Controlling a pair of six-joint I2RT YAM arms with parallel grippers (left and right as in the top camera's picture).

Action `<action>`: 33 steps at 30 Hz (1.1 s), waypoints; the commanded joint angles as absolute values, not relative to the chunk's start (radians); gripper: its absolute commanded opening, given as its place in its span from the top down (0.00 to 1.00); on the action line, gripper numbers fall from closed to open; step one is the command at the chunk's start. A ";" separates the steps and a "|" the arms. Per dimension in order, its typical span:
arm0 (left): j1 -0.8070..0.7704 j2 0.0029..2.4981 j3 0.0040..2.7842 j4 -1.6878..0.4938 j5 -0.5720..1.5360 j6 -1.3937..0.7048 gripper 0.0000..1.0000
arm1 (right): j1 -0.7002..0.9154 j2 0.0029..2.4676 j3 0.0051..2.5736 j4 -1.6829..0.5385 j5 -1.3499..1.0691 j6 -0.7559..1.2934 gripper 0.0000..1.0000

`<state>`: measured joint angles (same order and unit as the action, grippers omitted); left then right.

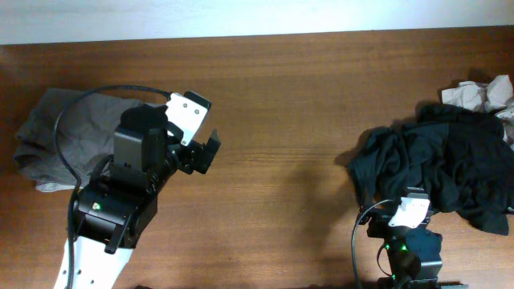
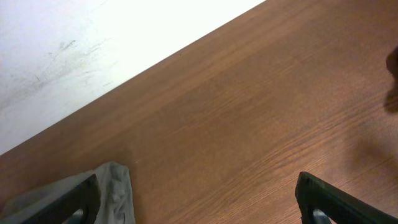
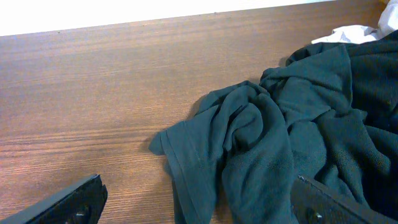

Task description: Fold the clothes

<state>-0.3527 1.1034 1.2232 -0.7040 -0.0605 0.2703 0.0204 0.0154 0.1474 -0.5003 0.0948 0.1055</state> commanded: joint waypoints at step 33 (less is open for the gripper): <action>-0.233 0.860 0.932 -0.376 -0.110 0.281 0.00 | 0.013 0.006 0.139 -0.497 0.086 0.112 0.01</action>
<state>-0.2745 0.9199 1.0534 -0.4435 -0.1165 0.2733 0.0200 0.0154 0.1467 -0.4999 0.0875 0.1055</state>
